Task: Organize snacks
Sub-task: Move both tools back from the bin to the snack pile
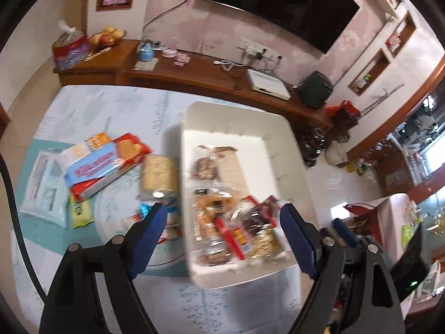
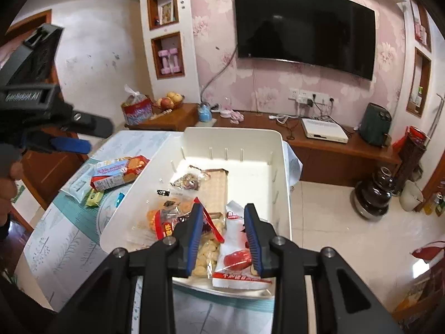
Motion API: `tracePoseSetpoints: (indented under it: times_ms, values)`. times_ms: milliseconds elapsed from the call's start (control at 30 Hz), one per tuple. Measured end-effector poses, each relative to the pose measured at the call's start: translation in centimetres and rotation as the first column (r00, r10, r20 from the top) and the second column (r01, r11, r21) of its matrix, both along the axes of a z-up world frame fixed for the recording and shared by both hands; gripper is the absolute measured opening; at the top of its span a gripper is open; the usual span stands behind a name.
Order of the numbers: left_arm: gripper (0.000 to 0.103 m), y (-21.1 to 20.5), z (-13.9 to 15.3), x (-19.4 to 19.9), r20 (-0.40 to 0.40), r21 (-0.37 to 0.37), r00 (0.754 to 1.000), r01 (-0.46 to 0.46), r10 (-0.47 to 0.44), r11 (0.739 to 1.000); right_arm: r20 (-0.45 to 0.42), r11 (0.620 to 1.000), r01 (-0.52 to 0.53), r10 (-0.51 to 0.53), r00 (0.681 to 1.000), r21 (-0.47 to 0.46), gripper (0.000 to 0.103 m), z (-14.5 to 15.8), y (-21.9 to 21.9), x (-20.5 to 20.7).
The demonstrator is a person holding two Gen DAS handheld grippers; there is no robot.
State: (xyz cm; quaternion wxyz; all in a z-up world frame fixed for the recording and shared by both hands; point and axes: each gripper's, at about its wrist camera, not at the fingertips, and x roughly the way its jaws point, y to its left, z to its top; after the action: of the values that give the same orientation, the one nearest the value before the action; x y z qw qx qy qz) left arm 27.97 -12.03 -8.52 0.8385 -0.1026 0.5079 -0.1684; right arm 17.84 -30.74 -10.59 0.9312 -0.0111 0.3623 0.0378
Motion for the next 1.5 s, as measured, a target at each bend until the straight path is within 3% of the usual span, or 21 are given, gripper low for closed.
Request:
tracePoseSetpoints:
  times_ms: [67, 200, 400, 667, 1133, 1233, 1367, 1500]
  values:
    - [0.082, 1.2, -0.4, -0.2, -0.011, 0.015, 0.999, -0.03, 0.03, 0.999, -0.018, 1.0, 0.008, -0.008, 1.0, -0.014, 0.031, 0.4, 0.6, 0.2]
    - [0.082, 3.4, -1.0, -0.4, -0.025, 0.024, 0.996, -0.084, 0.085, 0.996, -0.063, 1.0, 0.004, -0.004, 0.998, -0.004, 0.041, 0.9, 2.0, 0.6]
    - [0.082, 6.8, -1.5, -0.7, -0.029, 0.045, 0.989, -0.144, 0.146, 0.988, -0.117, 0.999, -0.036, 0.04, 0.992, 0.04, 0.042, 1.0, 5.0, 1.2]
    - [0.082, 13.2, -2.5, -1.5, -0.042, 0.043, 0.982, -0.184, 0.186, 0.982, -0.157, 0.996, -0.082, 0.085, 0.984, 0.023, 0.042, 0.8, 10.8, 1.8]
    - [0.089, 23.1, -3.7, 0.0, -0.074, 0.093, 0.987, -0.138, 0.145, 0.986, -0.238, 0.994, -0.024, 0.05, 0.97, 0.108, 0.044, 0.4, 21.0, 3.7]
    - [0.095, 24.4, -4.6, 0.7, -0.1, 0.102, 0.989, -0.102, 0.112, 0.99, -0.25, 0.992, -0.018, 0.049, 0.967, 0.123, 0.052, -0.4, 22.9, 4.3]
    - [0.095, 25.4, -5.9, 2.3, -0.136, 0.147, 0.988, -0.054, 0.074, 0.988, -0.251, 0.992, -0.02, 0.05, 0.967, 0.121, 0.052, -1.7, 25.4, 5.1]
    - [0.095, 26.6, -7.6, 4.2, -0.201, 0.135, 0.978, -0.029, 0.056, 0.99, -0.234, 0.995, -0.041, 0.06, 0.97, 0.087, 0.052, -3.3, 27.7, 5.7]
